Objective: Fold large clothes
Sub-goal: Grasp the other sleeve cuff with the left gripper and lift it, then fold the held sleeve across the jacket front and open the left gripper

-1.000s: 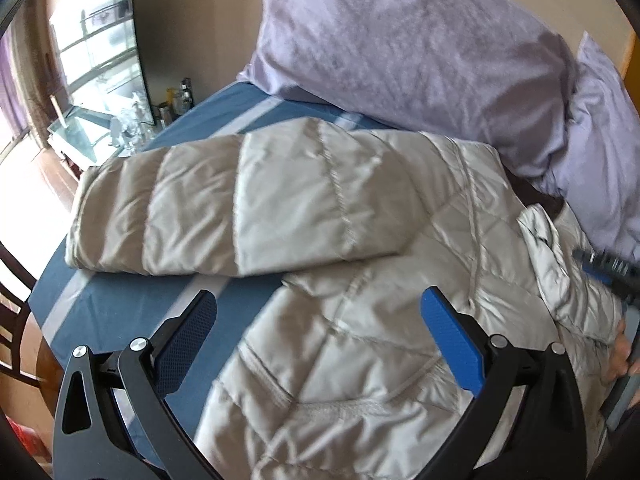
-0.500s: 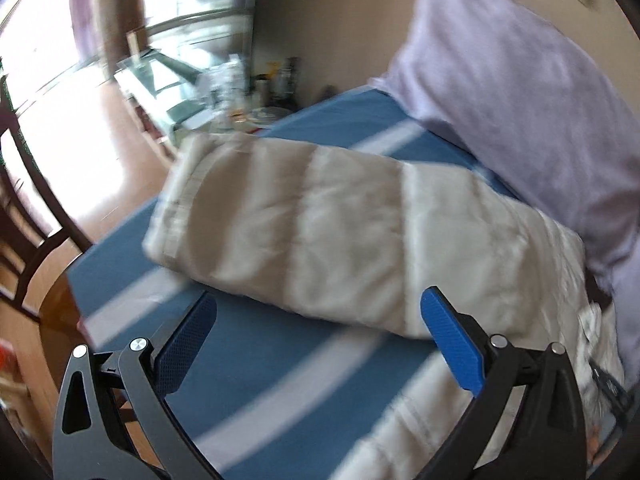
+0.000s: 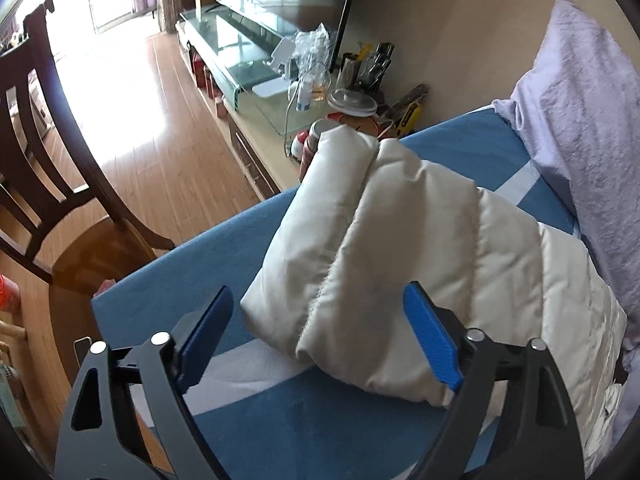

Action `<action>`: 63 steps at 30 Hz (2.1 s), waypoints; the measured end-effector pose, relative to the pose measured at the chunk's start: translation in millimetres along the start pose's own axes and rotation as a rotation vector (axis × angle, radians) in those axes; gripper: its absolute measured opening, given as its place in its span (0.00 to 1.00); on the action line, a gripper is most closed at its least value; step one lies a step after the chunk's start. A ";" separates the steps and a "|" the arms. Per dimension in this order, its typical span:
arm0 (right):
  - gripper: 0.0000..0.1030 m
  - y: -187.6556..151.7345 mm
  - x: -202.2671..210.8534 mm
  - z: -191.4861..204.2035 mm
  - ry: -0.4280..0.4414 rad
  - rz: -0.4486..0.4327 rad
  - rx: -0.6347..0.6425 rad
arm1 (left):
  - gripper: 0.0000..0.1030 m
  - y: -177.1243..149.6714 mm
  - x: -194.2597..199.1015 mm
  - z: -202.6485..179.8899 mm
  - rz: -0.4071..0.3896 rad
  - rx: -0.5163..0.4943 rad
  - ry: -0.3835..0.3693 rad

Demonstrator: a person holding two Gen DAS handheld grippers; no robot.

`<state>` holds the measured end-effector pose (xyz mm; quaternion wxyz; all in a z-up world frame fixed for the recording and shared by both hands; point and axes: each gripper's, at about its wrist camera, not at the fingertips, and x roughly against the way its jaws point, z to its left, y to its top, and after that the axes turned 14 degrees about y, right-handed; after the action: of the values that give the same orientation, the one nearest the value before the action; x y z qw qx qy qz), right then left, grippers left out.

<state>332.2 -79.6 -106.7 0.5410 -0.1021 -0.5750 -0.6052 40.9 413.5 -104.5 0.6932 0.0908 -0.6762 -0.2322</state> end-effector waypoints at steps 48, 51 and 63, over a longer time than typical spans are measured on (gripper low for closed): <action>0.80 -58.1 81.7 -107.2 -0.023 -0.122 -0.223 | 0.15 -112.4 283.0 -253.1 -0.243 -0.495 -0.851; 0.80 -61.5 86.5 -116.6 -0.034 -0.131 -0.240 | 0.15 -138.2 277.1 -273.5 -0.206 -0.553 -0.845; 0.80 -78.3 93.2 -144.4 -0.059 -0.128 -0.306 | 0.14 -231.4 226.2 -331.9 -0.061 -0.771 -0.713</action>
<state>307.0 -265.5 -128.9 0.4621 -0.1641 -0.4973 -0.7156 315.0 47.8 -26.7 0.3962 -0.2358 -0.7326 -0.5006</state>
